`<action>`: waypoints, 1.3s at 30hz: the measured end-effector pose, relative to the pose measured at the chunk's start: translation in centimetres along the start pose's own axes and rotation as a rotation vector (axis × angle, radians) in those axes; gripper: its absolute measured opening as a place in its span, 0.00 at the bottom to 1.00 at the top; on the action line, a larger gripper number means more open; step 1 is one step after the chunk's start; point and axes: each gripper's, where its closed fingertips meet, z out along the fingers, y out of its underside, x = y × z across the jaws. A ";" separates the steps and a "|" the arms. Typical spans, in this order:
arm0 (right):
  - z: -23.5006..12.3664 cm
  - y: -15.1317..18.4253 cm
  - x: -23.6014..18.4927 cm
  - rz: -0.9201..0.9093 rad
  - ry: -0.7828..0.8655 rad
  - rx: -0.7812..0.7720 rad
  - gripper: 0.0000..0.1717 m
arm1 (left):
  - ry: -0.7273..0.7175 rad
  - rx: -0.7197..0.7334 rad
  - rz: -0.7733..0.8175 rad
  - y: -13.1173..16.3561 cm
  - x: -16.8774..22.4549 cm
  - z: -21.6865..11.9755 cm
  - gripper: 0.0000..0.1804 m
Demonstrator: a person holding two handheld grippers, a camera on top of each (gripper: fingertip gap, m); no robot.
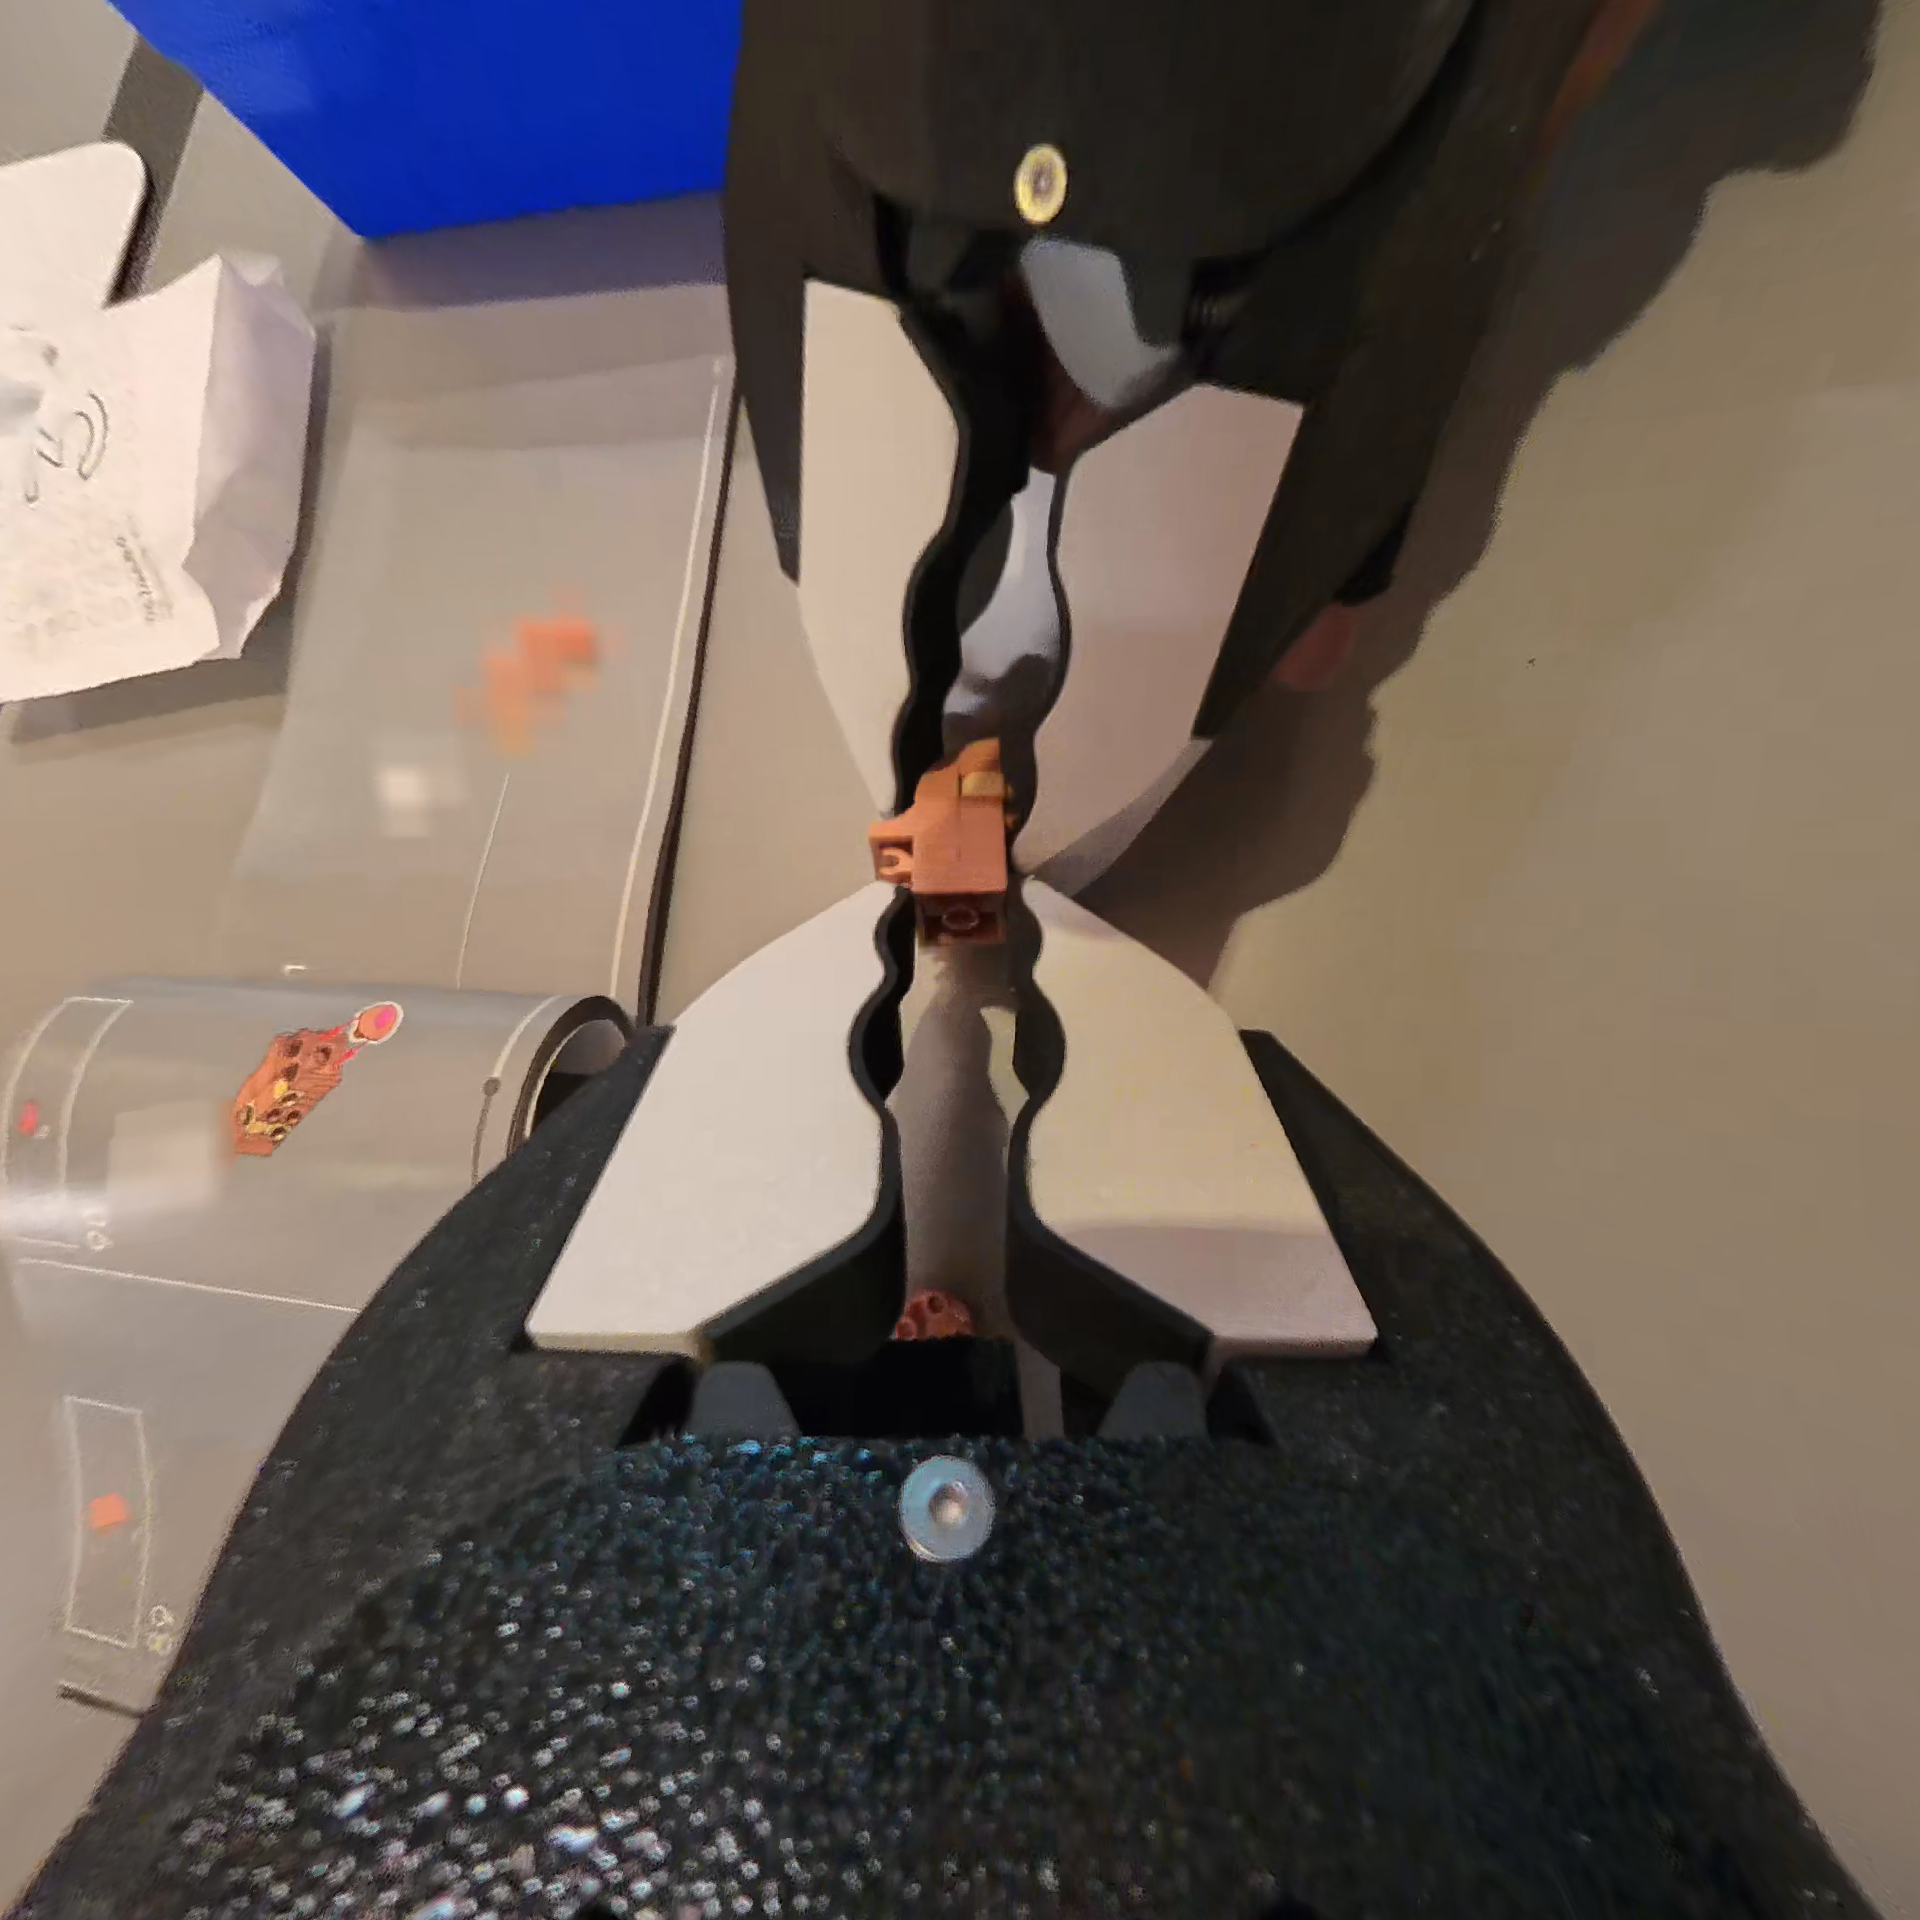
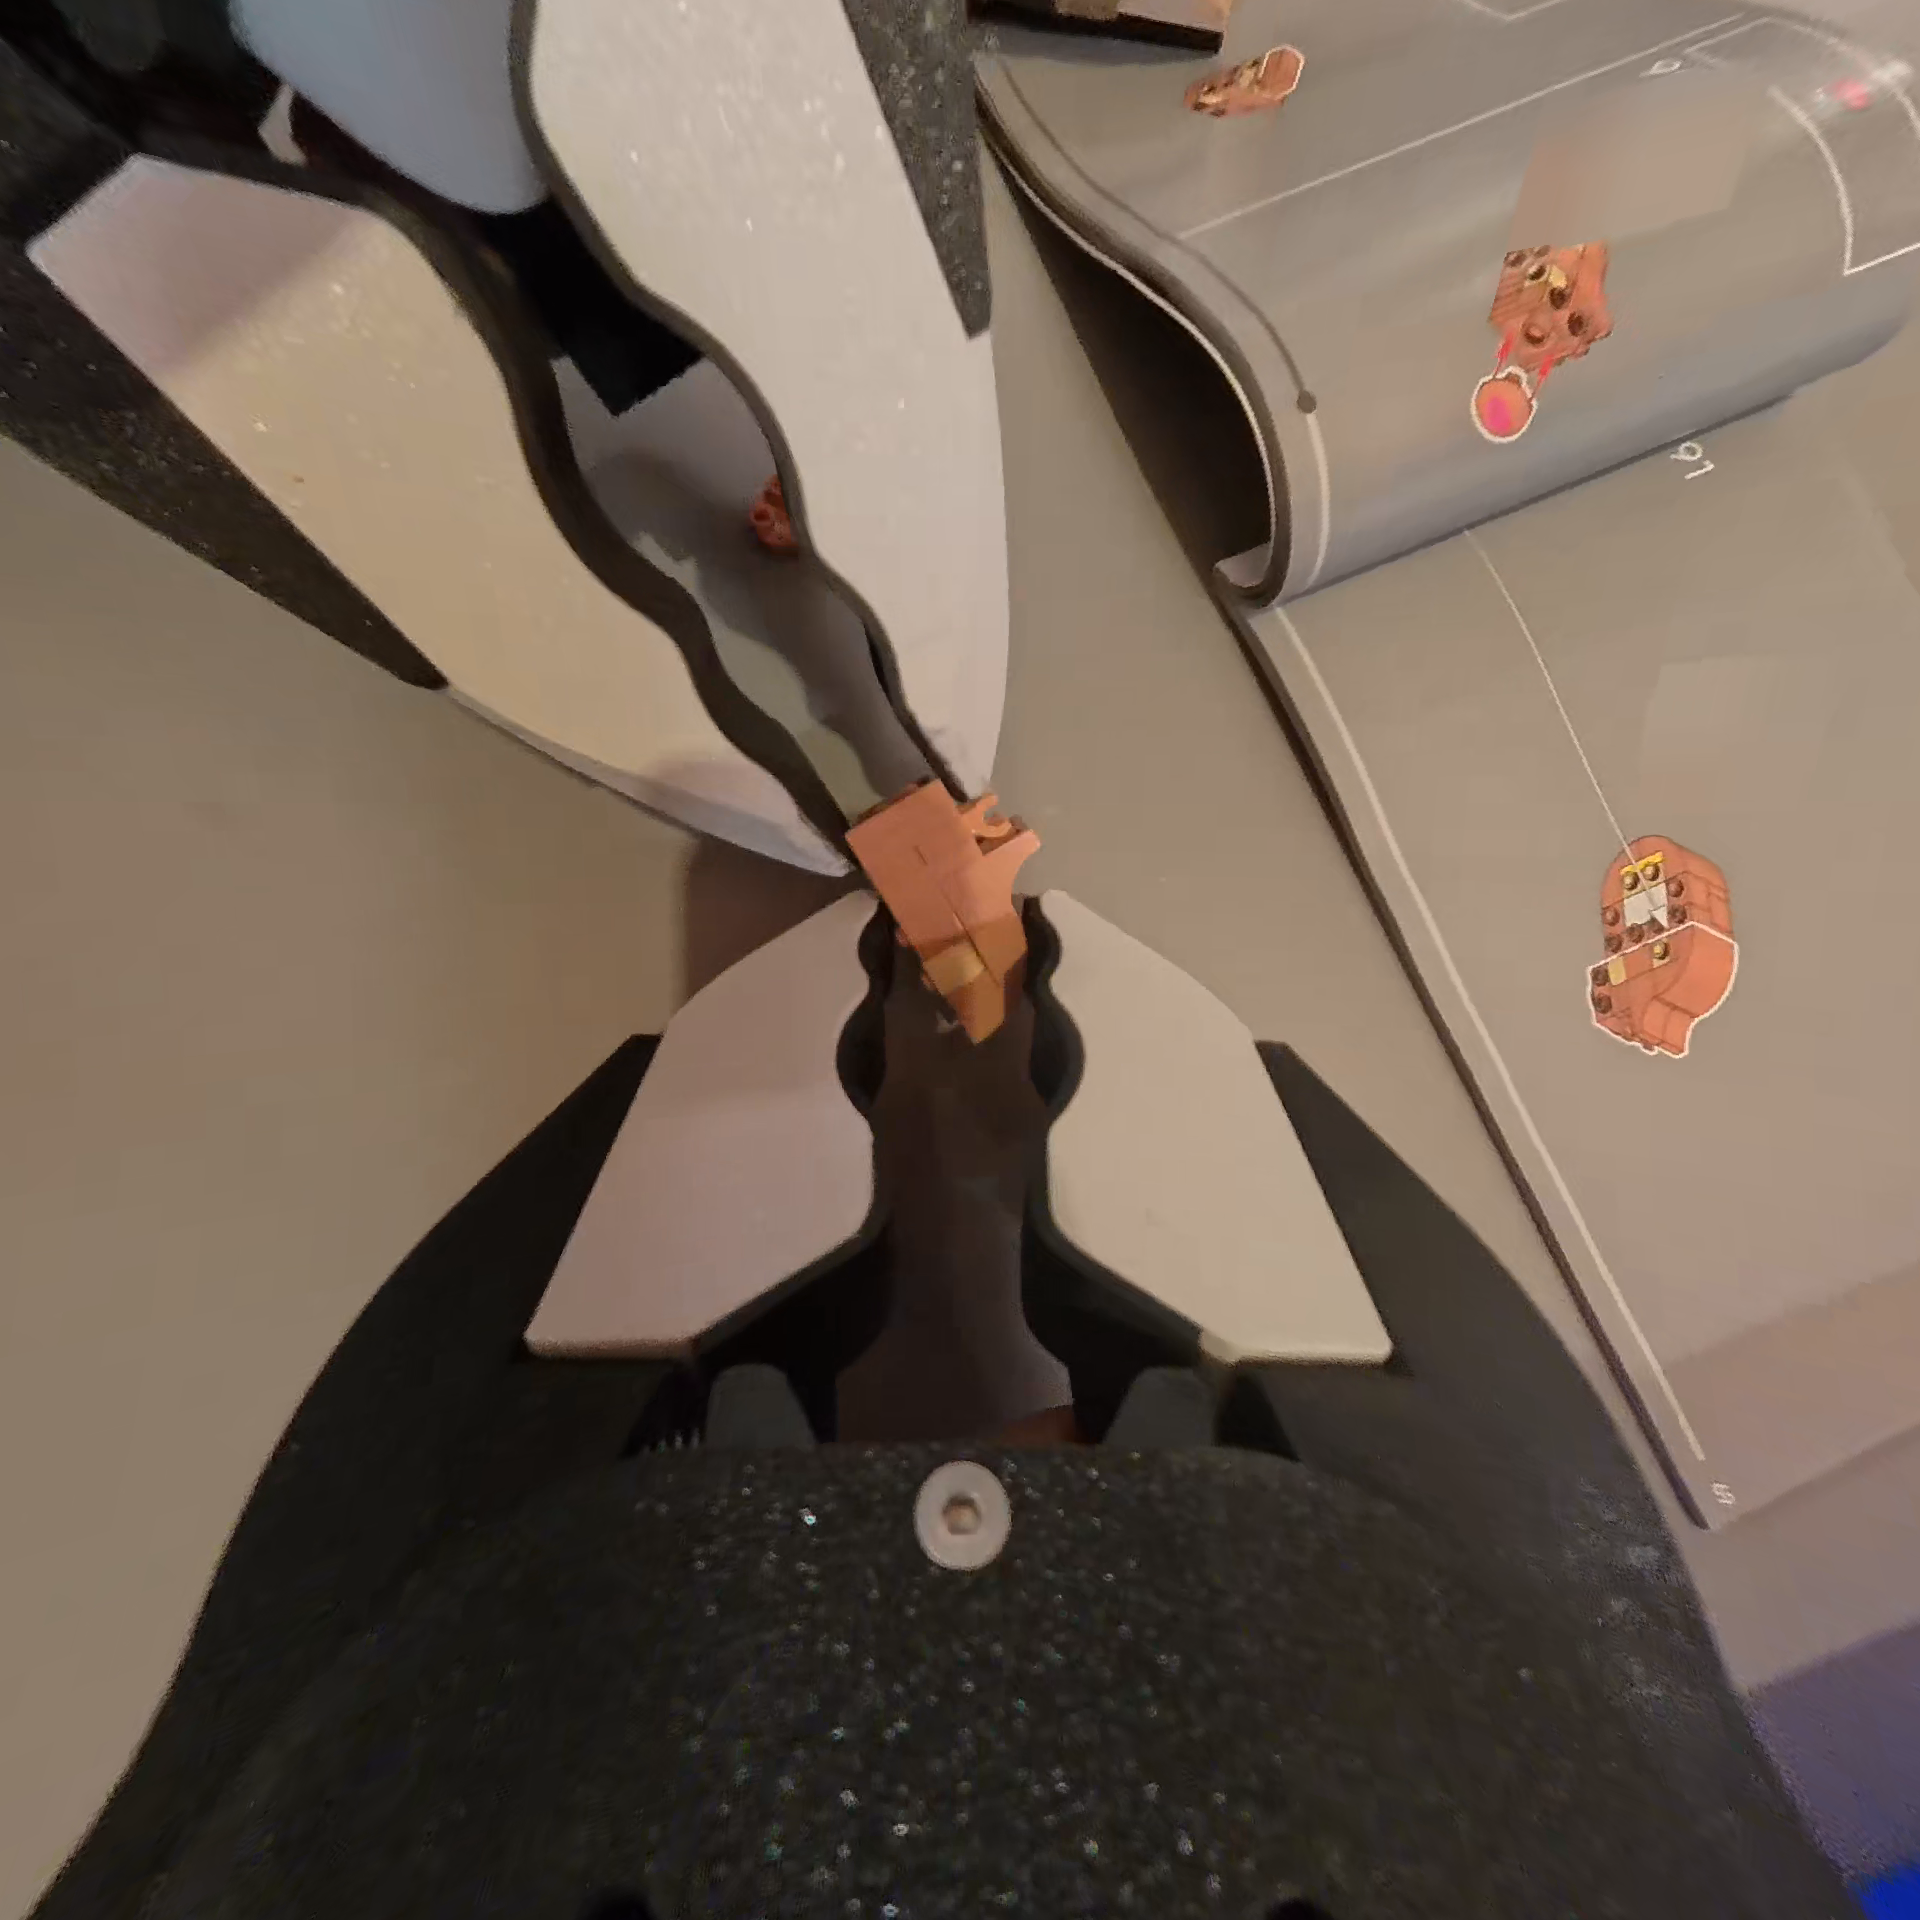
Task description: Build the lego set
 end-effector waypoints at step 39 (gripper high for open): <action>-10.5 -7.4 -7.2 0.321 -0.969 0.822 0.13 | 0.440 1.033 -0.270 -9.0 2.9 -8.2 0.17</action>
